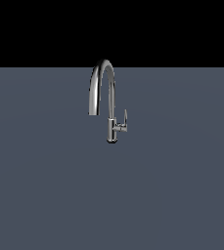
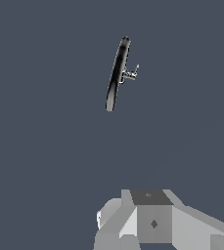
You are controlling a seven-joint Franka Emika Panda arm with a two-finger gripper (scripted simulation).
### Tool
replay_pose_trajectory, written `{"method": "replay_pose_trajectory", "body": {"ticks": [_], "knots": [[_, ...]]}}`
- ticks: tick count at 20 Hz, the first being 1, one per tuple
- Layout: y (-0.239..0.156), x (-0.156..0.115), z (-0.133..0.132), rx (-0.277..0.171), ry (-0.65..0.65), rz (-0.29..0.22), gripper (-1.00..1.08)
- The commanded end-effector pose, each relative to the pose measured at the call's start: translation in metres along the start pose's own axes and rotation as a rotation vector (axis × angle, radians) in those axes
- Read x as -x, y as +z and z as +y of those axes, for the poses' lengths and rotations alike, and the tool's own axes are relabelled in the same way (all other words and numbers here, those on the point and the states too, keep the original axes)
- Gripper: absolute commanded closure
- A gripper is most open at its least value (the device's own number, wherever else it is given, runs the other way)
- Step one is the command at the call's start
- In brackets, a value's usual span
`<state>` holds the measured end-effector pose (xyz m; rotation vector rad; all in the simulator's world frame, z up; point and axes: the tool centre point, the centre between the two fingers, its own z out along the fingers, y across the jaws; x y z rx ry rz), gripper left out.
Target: Turn on the faucet by rotating a designated handle.
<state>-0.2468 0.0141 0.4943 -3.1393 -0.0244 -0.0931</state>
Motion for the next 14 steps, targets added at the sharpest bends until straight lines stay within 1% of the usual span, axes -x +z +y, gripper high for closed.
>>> {"method": "replay_pose_trajectory", "body": {"ticks": [1, 8, 14], "knots": [[0.0, 0.0, 0.0, 0.0, 0.0, 0.0, 1.08], [0.002, -0.007, 0.0, -0.017, 0.019, -0.015, 1.08], [0.006, -0.024, 0.001, -0.061, 0.068, -0.051, 1.08]]}}
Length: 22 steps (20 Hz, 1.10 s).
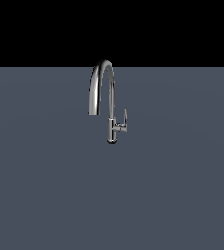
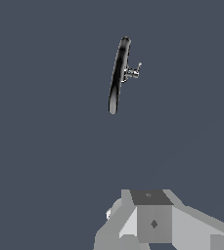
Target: Turn on the faucet by rotating a designated handle.
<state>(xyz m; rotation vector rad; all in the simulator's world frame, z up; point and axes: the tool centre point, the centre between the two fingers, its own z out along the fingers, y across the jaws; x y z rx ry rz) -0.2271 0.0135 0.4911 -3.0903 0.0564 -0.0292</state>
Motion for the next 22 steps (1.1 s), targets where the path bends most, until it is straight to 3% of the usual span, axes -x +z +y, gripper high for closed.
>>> {"method": "replay_pose_trajectory", "body": {"ticks": [1, 7, 22], "knots": [[0.002, -0.009, 0.0, -0.022, 0.025, -0.019, 1.08], [0.01, -0.04, 0.003, -0.099, 0.11, -0.083, 1.08], [0.049, -0.129, 0.022, -0.344, 0.376, -0.283, 1.08]]}}
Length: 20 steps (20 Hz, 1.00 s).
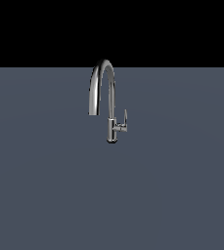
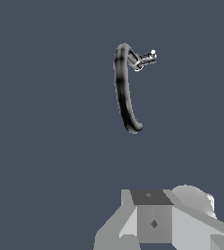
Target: Turn on the faucet by rotating a designated handle.
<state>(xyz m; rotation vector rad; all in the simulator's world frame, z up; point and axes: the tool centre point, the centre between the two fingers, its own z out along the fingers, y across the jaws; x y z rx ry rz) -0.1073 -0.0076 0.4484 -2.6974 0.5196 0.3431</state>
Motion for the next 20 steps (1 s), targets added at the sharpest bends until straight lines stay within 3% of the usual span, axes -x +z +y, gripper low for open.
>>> {"method": "replay_pose_trajectory", "body": {"ticks": [1, 20], "knots": [[0.003, -0.017, 0.001, -0.044, 0.047, -0.035, 1.08], [0.058, -0.146, 0.027, -0.406, 0.426, -0.328, 1.08]]}}
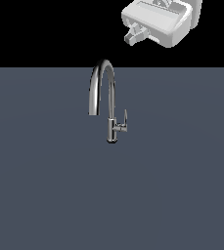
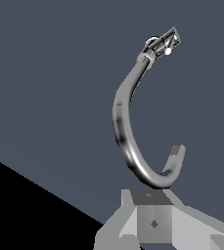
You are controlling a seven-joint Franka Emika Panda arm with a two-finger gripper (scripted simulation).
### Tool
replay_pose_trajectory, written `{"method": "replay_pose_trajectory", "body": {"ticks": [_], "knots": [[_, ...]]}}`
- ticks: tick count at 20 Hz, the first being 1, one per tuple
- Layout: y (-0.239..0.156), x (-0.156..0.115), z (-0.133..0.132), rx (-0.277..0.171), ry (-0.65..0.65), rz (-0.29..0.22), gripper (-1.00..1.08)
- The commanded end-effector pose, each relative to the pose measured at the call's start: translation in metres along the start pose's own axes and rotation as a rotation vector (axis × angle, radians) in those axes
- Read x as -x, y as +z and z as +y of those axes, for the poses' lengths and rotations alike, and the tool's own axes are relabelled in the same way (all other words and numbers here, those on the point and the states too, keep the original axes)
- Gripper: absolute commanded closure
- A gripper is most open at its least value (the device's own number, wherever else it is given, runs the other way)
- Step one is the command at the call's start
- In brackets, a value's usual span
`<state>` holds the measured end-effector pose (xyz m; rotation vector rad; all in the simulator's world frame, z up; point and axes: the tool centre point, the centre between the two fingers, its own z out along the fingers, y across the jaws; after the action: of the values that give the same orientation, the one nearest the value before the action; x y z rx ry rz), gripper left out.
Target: Turn on the faucet by rotating a designated handle.
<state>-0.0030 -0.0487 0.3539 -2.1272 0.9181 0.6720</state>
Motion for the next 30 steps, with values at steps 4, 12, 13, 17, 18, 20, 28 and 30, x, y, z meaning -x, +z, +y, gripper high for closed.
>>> {"method": "replay_pose_trajectory", "body": {"ticks": [4, 12, 13, 17, 18, 20, 28, 30], "knots": [[0.011, -0.045, 0.003, -0.12, 0.124, -0.098, 1.08], [0.037, -0.109, 0.016, -0.302, 0.316, -0.247, 1.08], [0.041, -0.117, 0.018, -0.326, 0.341, -0.266, 1.08], [0.061, -0.146, 0.027, -0.419, 0.44, -0.342, 1.08], [0.066, -0.152, 0.03, -0.44, 0.462, -0.359, 1.08], [0.076, -0.163, 0.034, -0.478, 0.503, -0.391, 1.08], [0.106, -0.191, 0.045, -0.586, 0.619, -0.48, 1.08], [0.111, -0.195, 0.046, -0.602, 0.635, -0.493, 1.08]]}}
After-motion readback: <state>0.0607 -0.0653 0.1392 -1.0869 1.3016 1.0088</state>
